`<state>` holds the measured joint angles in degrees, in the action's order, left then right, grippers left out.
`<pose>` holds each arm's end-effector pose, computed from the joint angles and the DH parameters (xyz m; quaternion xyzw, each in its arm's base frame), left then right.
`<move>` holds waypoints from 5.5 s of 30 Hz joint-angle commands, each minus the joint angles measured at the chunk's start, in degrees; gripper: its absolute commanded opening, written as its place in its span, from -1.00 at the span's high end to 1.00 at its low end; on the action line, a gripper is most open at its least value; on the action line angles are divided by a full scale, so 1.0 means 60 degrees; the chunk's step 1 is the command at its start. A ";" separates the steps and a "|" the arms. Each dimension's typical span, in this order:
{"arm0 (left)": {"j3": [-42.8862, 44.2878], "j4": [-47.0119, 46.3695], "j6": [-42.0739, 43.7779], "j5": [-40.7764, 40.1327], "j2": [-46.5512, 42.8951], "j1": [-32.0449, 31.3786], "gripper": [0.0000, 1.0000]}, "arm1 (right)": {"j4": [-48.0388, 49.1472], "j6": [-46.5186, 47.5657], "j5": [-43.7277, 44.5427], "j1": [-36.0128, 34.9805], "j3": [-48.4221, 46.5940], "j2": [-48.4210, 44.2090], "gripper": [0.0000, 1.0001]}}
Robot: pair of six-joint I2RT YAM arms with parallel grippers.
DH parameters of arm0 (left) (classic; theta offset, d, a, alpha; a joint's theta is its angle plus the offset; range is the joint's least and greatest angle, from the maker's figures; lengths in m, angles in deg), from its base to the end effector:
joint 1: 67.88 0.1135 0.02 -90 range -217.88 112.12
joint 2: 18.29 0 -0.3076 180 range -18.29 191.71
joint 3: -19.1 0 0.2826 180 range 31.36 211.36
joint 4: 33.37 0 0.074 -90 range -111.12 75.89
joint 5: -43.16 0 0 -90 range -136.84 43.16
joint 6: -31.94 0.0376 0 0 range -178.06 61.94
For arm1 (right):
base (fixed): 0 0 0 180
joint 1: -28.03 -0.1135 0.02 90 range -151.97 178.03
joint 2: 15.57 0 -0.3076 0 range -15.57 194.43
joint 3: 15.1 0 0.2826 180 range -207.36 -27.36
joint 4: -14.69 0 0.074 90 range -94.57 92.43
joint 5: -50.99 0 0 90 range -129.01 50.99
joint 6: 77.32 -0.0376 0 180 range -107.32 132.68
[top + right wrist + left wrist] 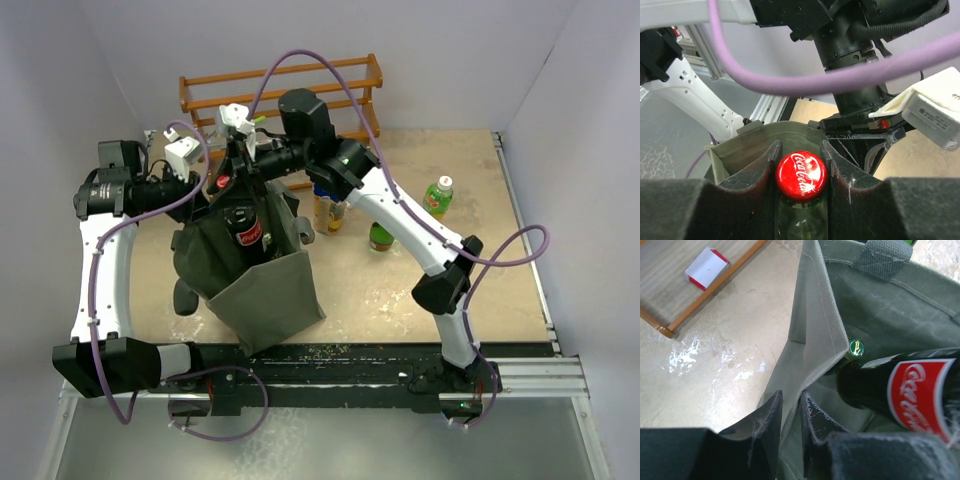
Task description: Place the beverage into the canvas bag
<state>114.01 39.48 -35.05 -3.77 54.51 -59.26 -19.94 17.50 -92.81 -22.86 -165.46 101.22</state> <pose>0.2560 0.0128 0.4351 0.2321 0.8538 -0.2475 0.3949 0.2857 0.3996 0.5426 -0.5776 0.4146 0.5416 0.4486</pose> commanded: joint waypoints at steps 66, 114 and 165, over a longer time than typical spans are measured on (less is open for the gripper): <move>-0.0441 -0.1287 -0.1715 0.1406 -0.0355 0.0013 1.00 | 0.3498 0.2361 0.0337 -0.0436 0.2360 0.0701 1.00; -0.0703 -0.1794 -0.1871 0.1051 -0.0609 -0.0031 1.00 | 0.3259 0.1570 0.0780 0.0130 0.3742 -0.0587 -0.51; -0.1120 -0.3149 -0.2119 0.1122 -0.1709 -0.0031 -0.51 | 0.0467 0.1896 0.7534 0.3135 0.7889 -0.4083 -1.00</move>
<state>107.72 23.20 -47.03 1.06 45.85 -59.06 -17.28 27.23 -50.45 -4.46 -115.10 75.00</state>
